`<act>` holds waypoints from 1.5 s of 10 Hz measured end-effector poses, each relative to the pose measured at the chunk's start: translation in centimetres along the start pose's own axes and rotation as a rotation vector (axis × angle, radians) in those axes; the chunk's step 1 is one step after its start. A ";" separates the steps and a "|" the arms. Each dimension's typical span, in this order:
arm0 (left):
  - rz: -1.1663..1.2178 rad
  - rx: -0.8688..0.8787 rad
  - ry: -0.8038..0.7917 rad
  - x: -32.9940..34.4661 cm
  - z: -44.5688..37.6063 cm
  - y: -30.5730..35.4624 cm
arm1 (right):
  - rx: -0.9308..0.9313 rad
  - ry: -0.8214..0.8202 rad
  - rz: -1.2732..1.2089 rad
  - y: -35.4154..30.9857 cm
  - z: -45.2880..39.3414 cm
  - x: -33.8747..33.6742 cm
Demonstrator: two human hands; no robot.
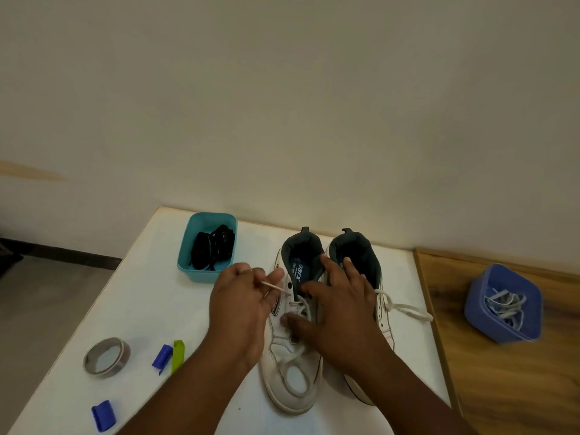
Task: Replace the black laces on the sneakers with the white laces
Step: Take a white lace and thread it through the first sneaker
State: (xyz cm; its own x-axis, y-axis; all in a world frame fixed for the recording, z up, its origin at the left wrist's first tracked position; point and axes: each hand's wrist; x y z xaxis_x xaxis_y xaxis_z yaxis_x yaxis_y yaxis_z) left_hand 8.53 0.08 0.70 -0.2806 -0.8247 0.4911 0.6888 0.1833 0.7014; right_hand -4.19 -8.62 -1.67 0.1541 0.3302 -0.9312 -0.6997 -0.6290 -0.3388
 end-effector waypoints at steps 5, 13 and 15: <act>-0.905 0.566 -0.010 -1.3 -0.1 0.9 | -0.004 -0.011 -0.053 0.3 0.0 -0.4; -0.717 0.723 0.229 -0.9 0.4 3.0 | -0.030 -0.006 0.014 0.7 -0.5 -0.1; -1.072 0.566 0.202 -2.2 -0.6 1.3 | -0.023 0.055 -0.031 1.2 -0.3 0.3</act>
State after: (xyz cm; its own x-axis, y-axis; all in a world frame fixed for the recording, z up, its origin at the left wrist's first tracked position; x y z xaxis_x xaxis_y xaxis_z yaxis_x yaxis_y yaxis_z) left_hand 10.46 1.75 0.22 -0.3830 -0.7599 -0.5252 -0.2281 -0.4732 0.8509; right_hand -4.78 -9.52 -2.38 0.2145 0.3109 -0.9259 -0.6779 -0.6352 -0.3703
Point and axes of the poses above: each hand's wrist, its own z-axis away from the middle knuckle, its own x-axis out of the palm, y = z × x, and after that the axes turned 1 degree about -y, right-handed
